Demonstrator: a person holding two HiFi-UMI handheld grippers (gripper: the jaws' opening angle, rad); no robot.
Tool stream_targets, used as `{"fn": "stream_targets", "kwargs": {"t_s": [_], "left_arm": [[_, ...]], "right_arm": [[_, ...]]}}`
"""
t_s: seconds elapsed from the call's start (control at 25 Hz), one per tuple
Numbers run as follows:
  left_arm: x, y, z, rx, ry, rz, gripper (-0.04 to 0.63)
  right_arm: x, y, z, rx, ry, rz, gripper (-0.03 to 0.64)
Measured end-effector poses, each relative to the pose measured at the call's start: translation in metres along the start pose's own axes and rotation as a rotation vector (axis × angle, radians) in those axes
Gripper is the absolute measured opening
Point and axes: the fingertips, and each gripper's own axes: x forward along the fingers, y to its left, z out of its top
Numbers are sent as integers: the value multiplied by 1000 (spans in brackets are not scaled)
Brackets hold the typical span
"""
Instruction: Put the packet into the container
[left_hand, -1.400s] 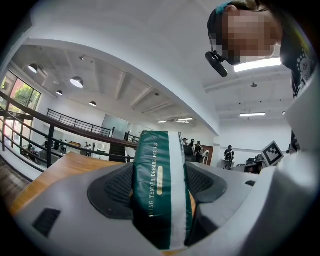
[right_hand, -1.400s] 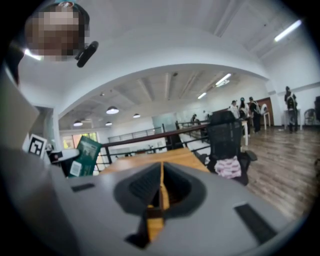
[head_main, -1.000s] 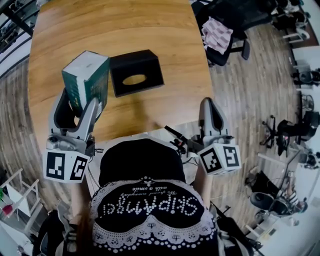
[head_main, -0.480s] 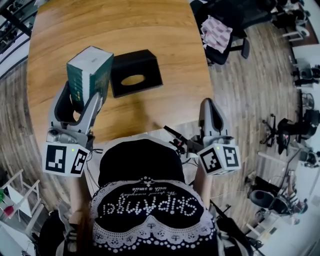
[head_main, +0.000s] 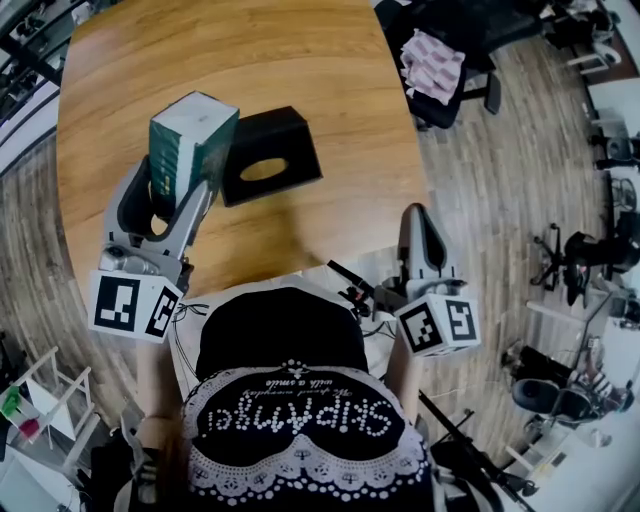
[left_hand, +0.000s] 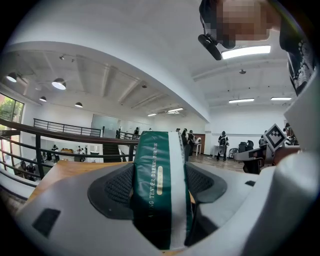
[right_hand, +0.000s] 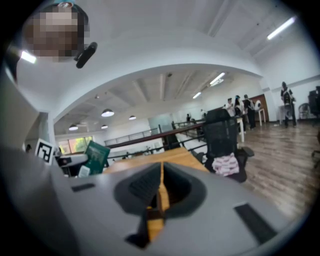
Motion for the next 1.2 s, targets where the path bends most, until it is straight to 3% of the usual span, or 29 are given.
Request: {"fn": "stream_targets", "kwargs": {"t_s": [0.6,1.2], "left_arm": [[48,-10,-18,66,93,-127,345],[74,-25,-51,104,181,-193,345]], "right_arm": [[4,-4,-20,47,31,9,37],[-2,-10,-27,63,53,-9,37]]}}
